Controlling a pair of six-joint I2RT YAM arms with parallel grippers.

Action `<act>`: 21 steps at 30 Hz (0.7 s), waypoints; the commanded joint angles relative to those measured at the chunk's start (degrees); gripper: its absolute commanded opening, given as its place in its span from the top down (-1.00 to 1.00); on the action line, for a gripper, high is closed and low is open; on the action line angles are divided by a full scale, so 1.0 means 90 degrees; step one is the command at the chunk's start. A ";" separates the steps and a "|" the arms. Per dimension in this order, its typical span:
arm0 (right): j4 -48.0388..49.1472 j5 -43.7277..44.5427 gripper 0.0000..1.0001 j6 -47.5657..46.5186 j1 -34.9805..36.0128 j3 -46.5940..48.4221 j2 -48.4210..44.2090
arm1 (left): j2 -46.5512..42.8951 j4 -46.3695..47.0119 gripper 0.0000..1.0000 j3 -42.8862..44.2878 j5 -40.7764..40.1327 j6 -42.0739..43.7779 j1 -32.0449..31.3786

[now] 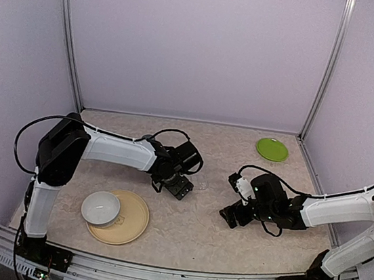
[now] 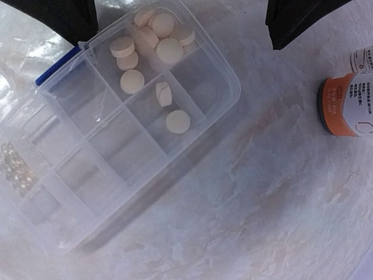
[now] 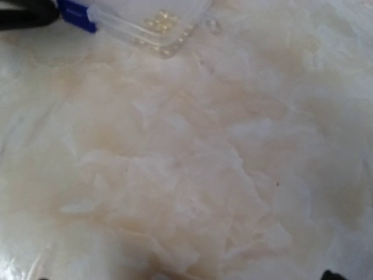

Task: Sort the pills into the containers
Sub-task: Adjust the pill container at the center of the board.

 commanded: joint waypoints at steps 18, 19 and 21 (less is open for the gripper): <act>0.0067 0.0029 -1.00 0.0024 -0.0074 0.0041 -0.0001 | 0.0595 0.0282 -0.95 0.0755 0.0369 0.0056 0.0325; 0.0063 0.0041 -1.00 0.0016 -0.0074 0.0047 0.0004 | 0.0611 0.0273 -0.95 0.0789 0.0393 0.0061 0.0319; 0.0057 0.0040 -1.00 0.0006 -0.0086 0.0058 0.0005 | 0.0632 0.0265 -0.95 0.0834 0.0412 0.0056 0.0305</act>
